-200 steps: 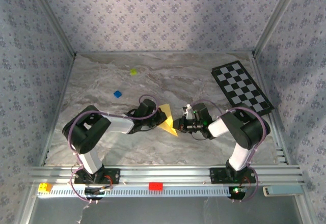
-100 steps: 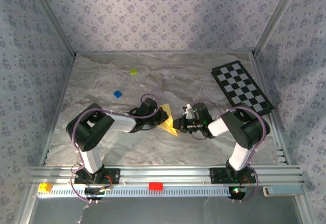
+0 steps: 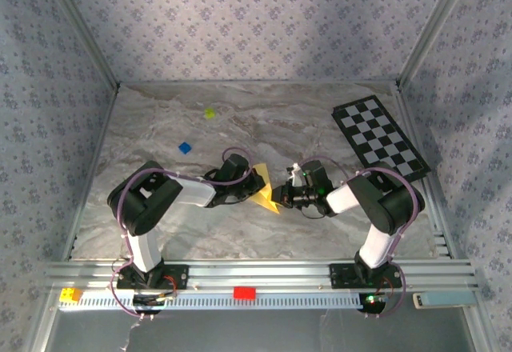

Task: Fold a paper plane with a square sheet of paper (pick it up from the middle)
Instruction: Fourth fold the wing at the center of the table.

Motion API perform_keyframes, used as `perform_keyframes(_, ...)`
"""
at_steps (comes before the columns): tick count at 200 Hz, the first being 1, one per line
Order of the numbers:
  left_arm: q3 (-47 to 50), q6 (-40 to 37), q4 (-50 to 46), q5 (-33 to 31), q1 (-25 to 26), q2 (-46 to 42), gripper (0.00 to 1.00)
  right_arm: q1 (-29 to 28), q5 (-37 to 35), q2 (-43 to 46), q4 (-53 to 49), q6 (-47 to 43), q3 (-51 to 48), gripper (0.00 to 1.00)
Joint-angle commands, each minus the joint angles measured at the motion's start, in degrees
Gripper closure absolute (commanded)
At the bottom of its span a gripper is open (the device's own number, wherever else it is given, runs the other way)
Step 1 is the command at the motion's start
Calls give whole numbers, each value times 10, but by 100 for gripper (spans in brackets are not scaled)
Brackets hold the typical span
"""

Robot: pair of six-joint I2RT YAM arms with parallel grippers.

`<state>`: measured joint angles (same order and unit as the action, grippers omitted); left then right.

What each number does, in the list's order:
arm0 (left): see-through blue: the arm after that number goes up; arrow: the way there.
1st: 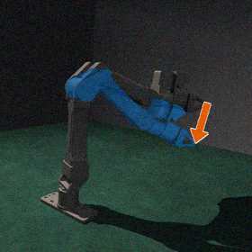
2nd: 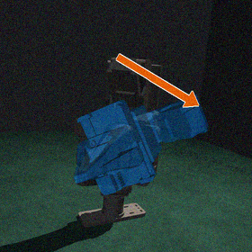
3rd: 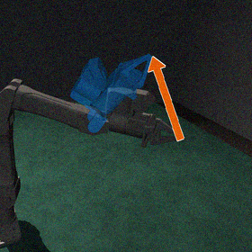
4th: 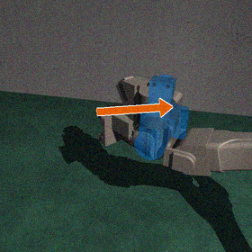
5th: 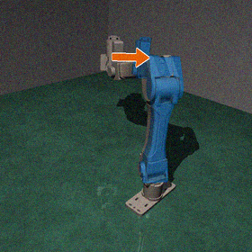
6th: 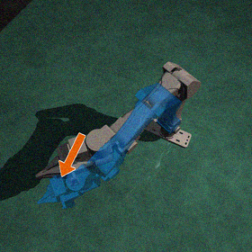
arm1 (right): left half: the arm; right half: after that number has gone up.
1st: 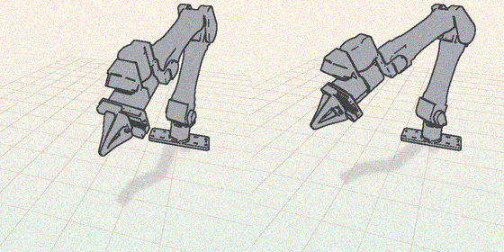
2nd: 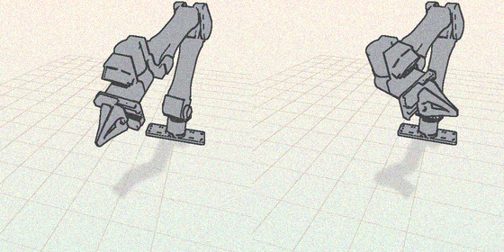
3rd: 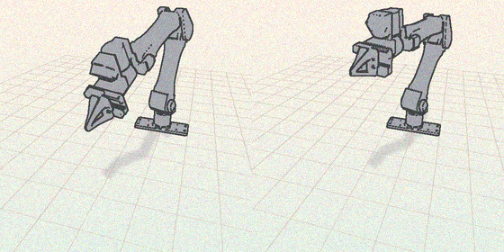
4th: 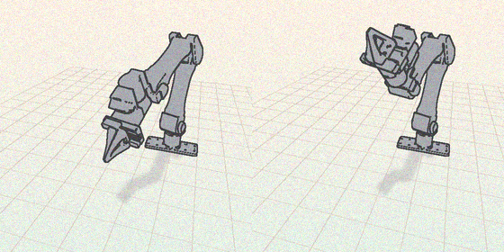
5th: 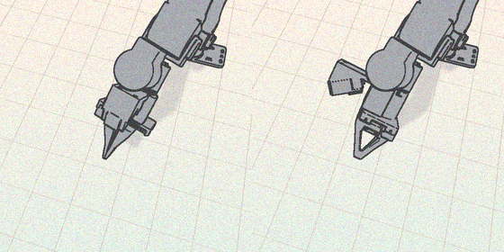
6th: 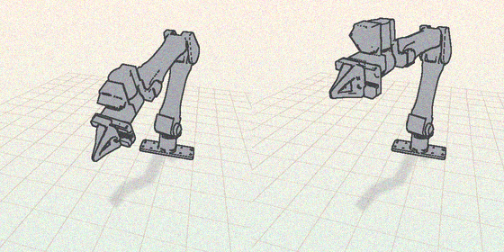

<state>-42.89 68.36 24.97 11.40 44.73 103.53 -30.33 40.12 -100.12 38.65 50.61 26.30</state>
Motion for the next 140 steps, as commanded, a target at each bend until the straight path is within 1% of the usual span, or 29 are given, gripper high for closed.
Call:
perform_keyframes(1, -17, -11, -22, 10, -3, 19, 99, -2, -65, -28, -93, -10, -5, 96)
perform_keyframes(33, -21, -10, -30, 16, -4, 31, 100, -1, -65, -27, -100, -11, -3, 95)
perform_keyframes(77, -15, -8, -41, 15, -6, 32, 100, -3, -67, 1, -127, -15, 4, 91)
perform_keyframes(107, -12, -8, -41, 15, -8, 31, 100, -3, -69, 40, -173, -30, 6, 85)
perform_keyframes(140, -12, -9, -40, 16, -8, 32, 100, -3, -76, 82, -226, -49, 6, 83)
